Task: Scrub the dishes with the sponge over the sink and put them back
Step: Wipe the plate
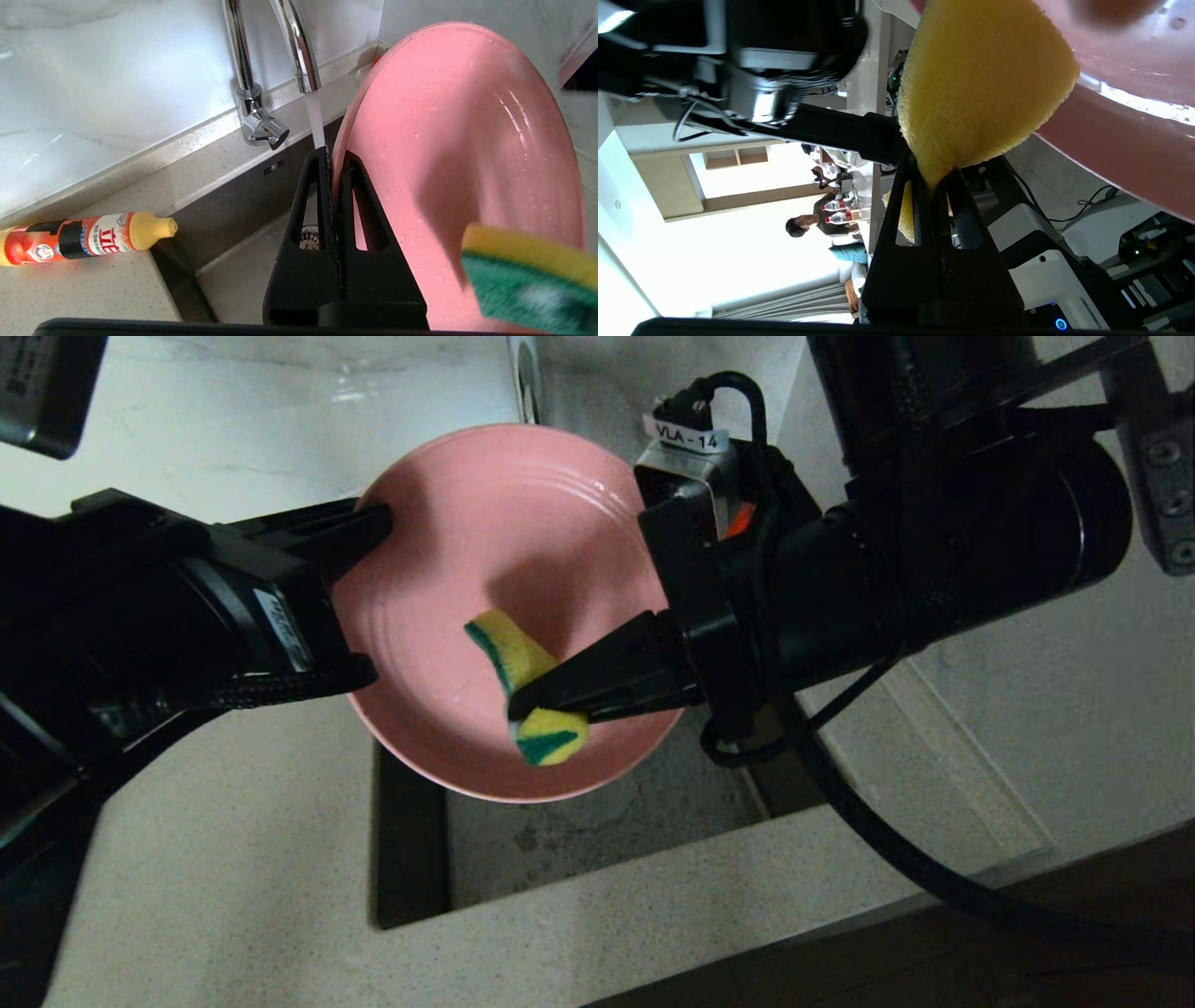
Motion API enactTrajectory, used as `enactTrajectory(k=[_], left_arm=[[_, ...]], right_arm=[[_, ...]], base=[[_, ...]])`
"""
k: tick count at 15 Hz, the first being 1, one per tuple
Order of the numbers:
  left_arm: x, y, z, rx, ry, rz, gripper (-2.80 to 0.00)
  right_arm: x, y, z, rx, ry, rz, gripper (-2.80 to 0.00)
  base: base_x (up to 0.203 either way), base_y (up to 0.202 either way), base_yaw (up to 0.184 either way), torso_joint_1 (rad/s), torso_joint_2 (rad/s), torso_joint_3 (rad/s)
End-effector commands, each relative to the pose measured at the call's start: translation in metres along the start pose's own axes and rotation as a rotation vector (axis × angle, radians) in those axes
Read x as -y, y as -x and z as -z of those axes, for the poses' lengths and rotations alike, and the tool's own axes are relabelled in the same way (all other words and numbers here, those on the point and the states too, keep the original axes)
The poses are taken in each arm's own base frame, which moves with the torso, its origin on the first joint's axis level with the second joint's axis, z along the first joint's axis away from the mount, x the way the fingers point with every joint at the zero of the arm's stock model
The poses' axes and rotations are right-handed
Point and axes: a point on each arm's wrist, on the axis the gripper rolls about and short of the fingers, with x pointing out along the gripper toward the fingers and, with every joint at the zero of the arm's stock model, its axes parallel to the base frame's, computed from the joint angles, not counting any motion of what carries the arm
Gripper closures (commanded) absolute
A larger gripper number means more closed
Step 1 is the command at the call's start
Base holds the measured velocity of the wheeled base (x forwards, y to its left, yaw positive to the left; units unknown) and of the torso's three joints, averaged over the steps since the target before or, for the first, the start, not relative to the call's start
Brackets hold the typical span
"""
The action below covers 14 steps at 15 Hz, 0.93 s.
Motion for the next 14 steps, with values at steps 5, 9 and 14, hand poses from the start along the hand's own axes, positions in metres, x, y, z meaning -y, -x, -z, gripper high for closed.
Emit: enactTrajectory(k=[5, 9, 14], left_arm=[[-0.006, 0.008, -0.009, 0.037, -0.006, -0.011, 0.00], [-0.006, 0.010, -0.009, 0.037, -0.006, -0.010, 0.00], [0.000, 0.012, -0.006, 0.028, -0.007, 0.021, 0.00]], right_arm=[[0.019, -0.004, -0.010, 0.040, -0.028, 0.066, 0.00], [0.029, -0.001, -0.017, 0.093, -0.030, 0.111, 0.00], [0.026, 0.018, -0.026, 0.168, -0.003, 0.104, 0.00]], base=[[0.000, 0.000, 0.000, 0.000, 0.00, 0.000], [0.000, 0.000, 0.000, 0.000, 0.00, 0.000], [0.000, 0.000, 0.000, 0.000, 0.00, 0.000]])
